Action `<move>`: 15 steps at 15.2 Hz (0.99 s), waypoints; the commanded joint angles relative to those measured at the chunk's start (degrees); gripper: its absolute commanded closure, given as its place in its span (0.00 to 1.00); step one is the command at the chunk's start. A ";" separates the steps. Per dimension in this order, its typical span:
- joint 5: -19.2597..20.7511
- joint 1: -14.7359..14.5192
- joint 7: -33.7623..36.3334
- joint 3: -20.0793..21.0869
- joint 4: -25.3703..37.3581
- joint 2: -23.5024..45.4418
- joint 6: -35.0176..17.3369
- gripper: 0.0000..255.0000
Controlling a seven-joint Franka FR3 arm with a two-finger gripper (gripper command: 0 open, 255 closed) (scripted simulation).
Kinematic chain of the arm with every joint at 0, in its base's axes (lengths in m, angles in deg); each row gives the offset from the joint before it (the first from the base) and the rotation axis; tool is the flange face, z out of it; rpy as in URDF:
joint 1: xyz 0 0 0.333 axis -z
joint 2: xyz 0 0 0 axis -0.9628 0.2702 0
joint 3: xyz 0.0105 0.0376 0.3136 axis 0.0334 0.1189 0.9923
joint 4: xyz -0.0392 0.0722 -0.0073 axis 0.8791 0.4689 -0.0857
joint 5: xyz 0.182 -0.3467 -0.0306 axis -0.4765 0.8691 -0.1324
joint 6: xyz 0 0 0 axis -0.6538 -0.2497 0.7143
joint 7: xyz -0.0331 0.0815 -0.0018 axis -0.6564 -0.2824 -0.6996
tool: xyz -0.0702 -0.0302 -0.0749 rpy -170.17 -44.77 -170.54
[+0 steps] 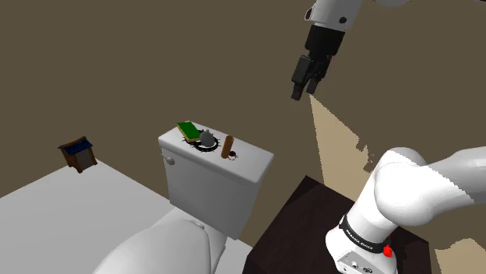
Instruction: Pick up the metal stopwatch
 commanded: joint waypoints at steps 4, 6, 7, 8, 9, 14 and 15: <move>-0.39 0.46 -0.56 -0.87 -1.14 4.24 -5.54 0.00; -0.73 0.74 -0.99 -1.43 -1.51 7.37 -9.14 0.00; -0.92 0.85 -1.20 -1.72 -1.57 9.02 -10.89 0.00; -1.13 0.96 -1.43 -2.00 -1.55 10.72 -12.62 0.00; -1.35 1.06 -1.67 -2.27 -1.45 12.47 -14.32 0.00; -2.82 1.38 -3.06 -3.66 0.24 21.86 -22.16 0.00; -3.19 1.42 -3.38 -3.94 0.81 23.83 -23.58 0.00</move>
